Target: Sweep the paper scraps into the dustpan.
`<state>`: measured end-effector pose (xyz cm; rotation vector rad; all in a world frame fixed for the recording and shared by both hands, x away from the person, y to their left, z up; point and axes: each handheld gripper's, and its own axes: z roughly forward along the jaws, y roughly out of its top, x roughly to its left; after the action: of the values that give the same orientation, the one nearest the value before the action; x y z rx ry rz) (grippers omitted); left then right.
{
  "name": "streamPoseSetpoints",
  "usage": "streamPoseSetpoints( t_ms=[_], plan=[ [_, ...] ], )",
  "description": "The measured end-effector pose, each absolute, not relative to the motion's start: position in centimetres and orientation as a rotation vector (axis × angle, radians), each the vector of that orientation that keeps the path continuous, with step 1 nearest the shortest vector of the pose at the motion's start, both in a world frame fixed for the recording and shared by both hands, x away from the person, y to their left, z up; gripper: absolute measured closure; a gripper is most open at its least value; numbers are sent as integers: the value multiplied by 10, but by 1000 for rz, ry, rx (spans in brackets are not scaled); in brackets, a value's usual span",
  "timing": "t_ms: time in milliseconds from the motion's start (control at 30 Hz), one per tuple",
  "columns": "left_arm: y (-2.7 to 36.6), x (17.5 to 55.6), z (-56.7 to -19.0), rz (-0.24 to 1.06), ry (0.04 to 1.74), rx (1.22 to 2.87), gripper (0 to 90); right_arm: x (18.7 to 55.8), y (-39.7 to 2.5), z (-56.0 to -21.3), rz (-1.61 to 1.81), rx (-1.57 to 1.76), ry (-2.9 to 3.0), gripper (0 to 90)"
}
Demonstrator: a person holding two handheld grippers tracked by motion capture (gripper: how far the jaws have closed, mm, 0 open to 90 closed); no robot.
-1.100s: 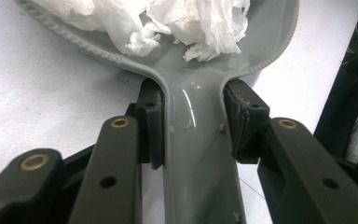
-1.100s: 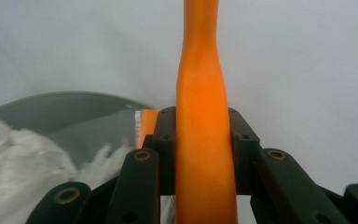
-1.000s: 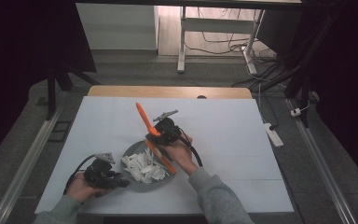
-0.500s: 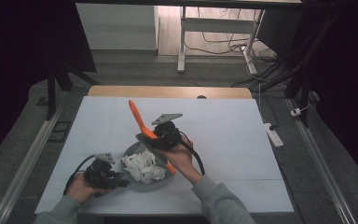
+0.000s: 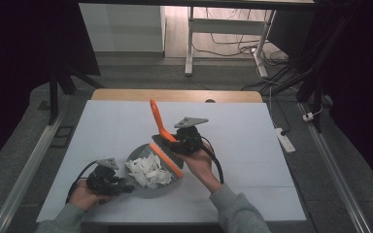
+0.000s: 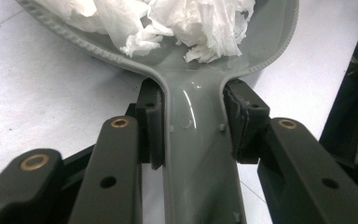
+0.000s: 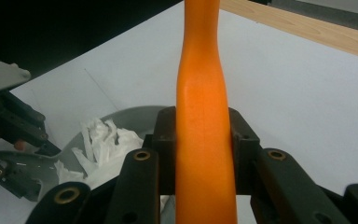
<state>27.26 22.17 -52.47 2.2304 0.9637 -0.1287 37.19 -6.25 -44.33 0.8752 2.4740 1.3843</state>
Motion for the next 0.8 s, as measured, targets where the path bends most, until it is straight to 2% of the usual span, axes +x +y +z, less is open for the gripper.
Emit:
streamPoseSetpoints(
  t_ms=[800],
  plan=[
    [227, 269, -514, 9, 1015, 2144, 614, 363, -127, -440, 1480, 900, 2364, 699]
  ],
)
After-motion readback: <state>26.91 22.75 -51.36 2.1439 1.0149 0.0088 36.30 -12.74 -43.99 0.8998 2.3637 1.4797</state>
